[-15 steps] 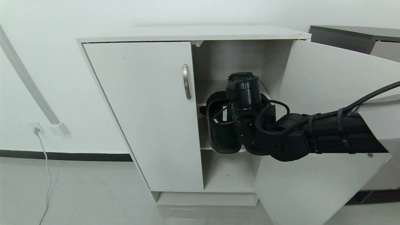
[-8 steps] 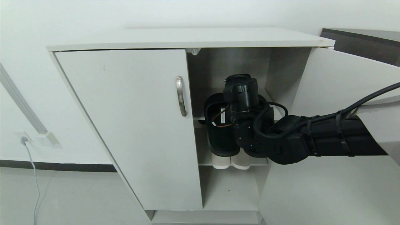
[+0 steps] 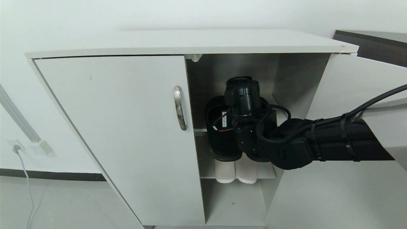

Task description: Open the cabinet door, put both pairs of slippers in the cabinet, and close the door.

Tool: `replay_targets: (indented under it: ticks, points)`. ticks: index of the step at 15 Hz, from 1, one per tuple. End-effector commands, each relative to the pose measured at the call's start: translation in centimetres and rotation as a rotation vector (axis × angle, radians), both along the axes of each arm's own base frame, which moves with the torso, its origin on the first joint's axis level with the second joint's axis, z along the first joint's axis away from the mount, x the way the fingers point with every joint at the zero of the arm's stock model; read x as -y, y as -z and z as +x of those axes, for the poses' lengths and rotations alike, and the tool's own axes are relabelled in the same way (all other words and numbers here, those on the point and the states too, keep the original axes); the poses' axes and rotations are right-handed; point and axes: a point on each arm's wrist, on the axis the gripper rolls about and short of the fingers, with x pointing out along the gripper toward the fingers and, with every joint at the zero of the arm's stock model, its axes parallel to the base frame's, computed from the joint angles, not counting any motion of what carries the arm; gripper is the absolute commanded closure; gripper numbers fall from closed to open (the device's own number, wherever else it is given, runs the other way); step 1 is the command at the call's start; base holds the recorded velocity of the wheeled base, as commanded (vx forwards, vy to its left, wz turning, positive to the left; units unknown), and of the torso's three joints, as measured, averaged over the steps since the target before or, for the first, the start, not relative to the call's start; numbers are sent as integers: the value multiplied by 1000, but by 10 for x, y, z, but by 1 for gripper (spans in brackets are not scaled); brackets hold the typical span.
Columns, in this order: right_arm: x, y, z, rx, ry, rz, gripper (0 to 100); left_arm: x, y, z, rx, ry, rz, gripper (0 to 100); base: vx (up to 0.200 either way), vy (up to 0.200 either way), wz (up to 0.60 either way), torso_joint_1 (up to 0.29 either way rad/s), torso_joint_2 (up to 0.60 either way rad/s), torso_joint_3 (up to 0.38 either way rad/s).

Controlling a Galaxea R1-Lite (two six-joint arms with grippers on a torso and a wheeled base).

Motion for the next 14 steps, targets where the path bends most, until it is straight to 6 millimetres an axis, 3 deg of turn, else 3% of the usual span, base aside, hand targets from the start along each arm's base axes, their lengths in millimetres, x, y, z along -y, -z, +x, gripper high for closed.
replay_targets:
  ticks: [1, 4, 9, 14]
  points:
    - [1, 4, 8, -4, 9, -3, 100, 0, 0, 0, -1, 0, 0, 100, 0, 0, 0, 0, 0, 0]
    - [8, 4, 28, -19, 11, -7, 100, 0, 0, 0, -1, 0, 0, 100, 0, 0, 0, 0, 0, 0]
    - [15, -14, 58, -18, 39, 6, 100, 0, 0, 0, -1, 0, 0, 100, 0, 0, 0, 0, 0, 0]
    - [10, -20, 66, -12, 40, 11, 100, 0, 0, 0, -1, 0, -2, 100, 0, 0, 0, 0, 0, 0]
